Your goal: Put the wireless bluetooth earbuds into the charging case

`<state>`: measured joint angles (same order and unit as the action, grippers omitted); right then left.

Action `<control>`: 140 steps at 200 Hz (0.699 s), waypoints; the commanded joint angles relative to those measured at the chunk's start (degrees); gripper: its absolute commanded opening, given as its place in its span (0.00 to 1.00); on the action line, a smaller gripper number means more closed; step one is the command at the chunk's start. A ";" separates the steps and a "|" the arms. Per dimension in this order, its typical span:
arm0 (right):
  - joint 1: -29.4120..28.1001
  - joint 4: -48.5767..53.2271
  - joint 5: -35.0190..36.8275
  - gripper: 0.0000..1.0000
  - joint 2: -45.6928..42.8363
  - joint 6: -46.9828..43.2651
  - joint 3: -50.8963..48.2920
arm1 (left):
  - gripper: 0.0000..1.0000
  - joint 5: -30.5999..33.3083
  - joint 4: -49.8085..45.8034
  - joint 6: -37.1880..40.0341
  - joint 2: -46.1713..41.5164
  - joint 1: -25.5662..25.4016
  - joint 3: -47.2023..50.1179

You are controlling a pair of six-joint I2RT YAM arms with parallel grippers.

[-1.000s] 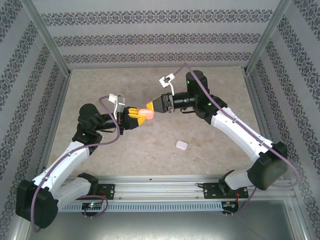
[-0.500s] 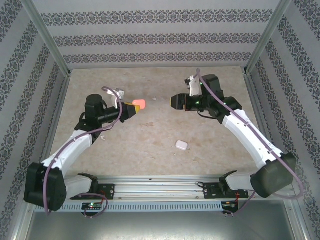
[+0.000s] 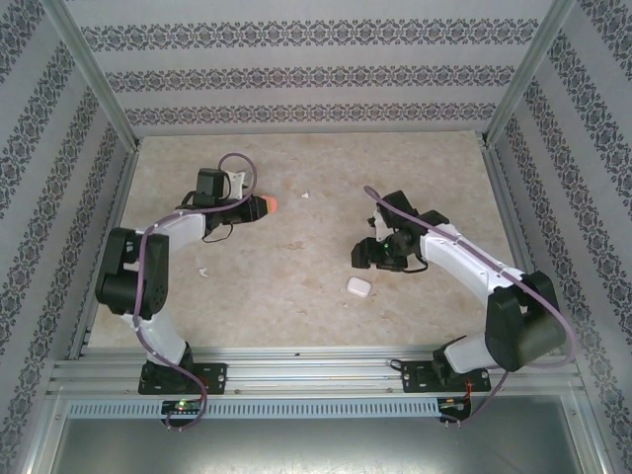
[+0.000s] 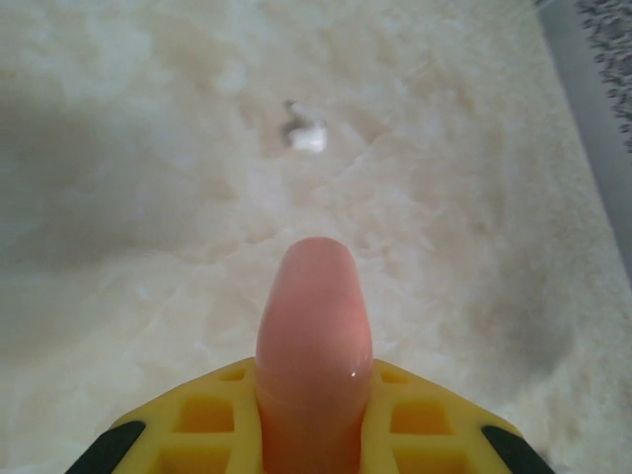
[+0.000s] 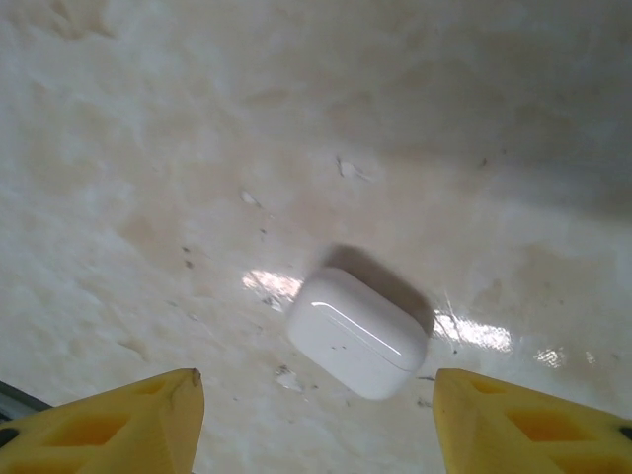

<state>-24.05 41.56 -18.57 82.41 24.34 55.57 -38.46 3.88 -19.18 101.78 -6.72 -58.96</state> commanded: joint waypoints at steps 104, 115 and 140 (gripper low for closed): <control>-10.53 14.70 10.00 0.70 12.96 -21.60 14.70 | 0.41 5.26 -9.61 4.48 8.34 3.72 -6.35; -11.71 17.65 13.46 0.71 14.91 -24.58 16.90 | 0.45 5.82 -10.91 5.55 7.43 3.70 -6.88; -12.07 20.52 16.97 0.75 17.42 -27.80 18.04 | 0.52 8.40 -16.07 8.68 4.58 3.64 -8.26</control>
<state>-36.21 53.93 -9.13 97.12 3.66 72.95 -32.82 -5.52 -14.57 110.52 -3.62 -64.97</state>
